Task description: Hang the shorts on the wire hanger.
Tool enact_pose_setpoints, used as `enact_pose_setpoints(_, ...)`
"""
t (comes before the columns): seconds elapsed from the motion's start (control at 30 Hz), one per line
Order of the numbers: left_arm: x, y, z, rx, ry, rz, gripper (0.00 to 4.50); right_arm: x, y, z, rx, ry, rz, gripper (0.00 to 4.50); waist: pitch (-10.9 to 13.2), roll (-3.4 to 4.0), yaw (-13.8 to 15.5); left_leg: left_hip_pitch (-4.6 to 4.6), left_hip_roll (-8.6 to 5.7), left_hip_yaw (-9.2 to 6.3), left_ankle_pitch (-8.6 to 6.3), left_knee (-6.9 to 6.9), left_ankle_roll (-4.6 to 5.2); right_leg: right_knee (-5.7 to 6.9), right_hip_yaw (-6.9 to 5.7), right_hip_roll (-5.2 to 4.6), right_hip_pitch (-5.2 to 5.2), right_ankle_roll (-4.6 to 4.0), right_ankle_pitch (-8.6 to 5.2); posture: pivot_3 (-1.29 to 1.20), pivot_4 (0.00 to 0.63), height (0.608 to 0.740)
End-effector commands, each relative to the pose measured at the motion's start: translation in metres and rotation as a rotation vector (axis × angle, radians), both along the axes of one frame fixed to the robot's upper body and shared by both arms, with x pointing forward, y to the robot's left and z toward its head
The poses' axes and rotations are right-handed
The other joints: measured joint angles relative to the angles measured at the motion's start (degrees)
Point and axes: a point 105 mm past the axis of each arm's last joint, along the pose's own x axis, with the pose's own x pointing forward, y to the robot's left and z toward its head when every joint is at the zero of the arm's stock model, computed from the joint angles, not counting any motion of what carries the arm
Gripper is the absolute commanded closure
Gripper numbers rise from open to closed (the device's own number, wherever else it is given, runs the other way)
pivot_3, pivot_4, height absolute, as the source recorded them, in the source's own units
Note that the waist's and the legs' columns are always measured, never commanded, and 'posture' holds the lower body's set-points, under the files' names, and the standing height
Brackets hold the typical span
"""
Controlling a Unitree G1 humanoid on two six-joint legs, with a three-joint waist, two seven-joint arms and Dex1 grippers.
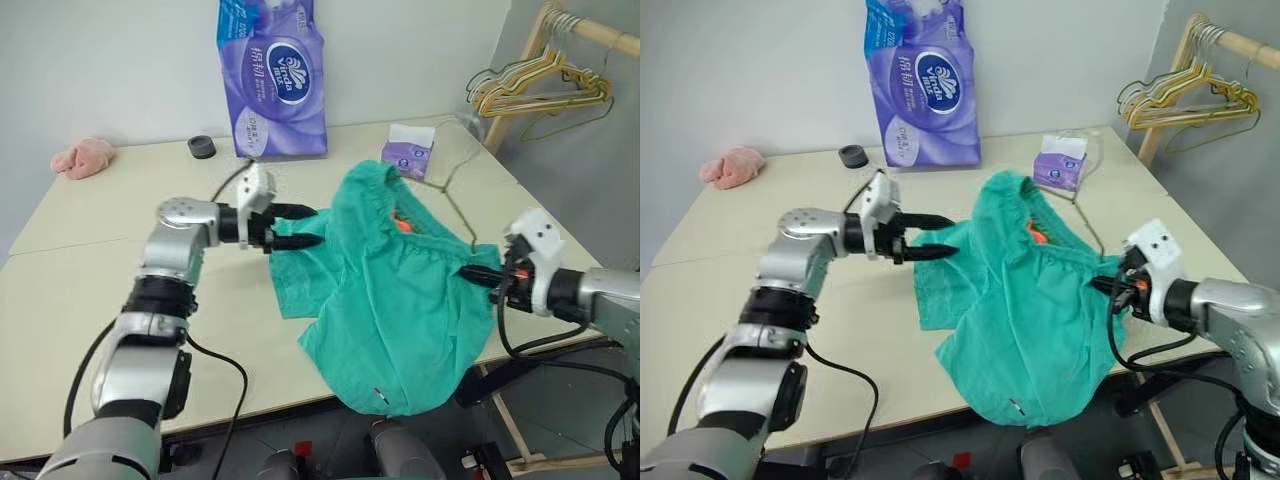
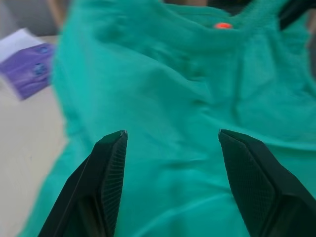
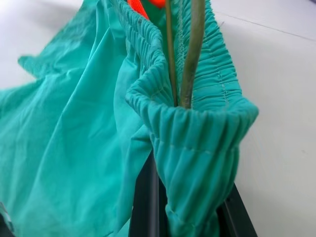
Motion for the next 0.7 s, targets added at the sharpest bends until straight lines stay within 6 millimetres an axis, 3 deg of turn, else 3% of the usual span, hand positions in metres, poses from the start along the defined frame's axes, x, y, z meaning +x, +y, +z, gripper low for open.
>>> enact_pose_setpoints(0.03,-0.015,-0.037,0.021,-0.036,-0.060,-0.105,1.39,-0.017,-0.017,0.012,0.035,-0.032,-0.134,4.50,0.01,0.01,-0.06,0.01,0.01,0.01,0.00,0.01,0.00,0.00,0.01,0.01,0.02,0.00,0.00,-0.39,0.130,0.740)
enact_pose_setpoints(0.2,-0.020,-0.072,0.037,-0.080,-0.105,-0.152,1.39,-0.032,-0.035,0.011,0.039,-0.065,-0.261,4.50,0.82,0.38,-1.17,0.09,0.01,0.21,-0.02,-0.03,0.02,-0.06,0.10,0.29,0.10,0.02,-0.01,-0.47,0.181,0.740)
enact_pose_setpoints(0.3,-0.024,-0.090,0.050,-0.083,-0.130,-0.192,1.39,-0.041,-0.057,0.014,0.015,-0.084,-0.371,4.50,2.22,0.67,-2.27,0.18,0.00,0.57,-0.02,-0.06,0.04,-0.06,0.15,0.33,0.15,0.04,-0.03,-0.51,0.216,0.740)
enact_pose_setpoints(0.7,-0.058,-0.131,0.079,-0.090,-0.192,-0.413,1.39,-0.071,-0.120,0.037,0.061,-0.224,-0.764,4.50,5.59,0.50,-7.77,0.06,0.03,1.18,-0.17,-0.14,0.30,-0.11,0.39,0.38,0.15,0.41,-0.24,-0.54,0.256,0.740)
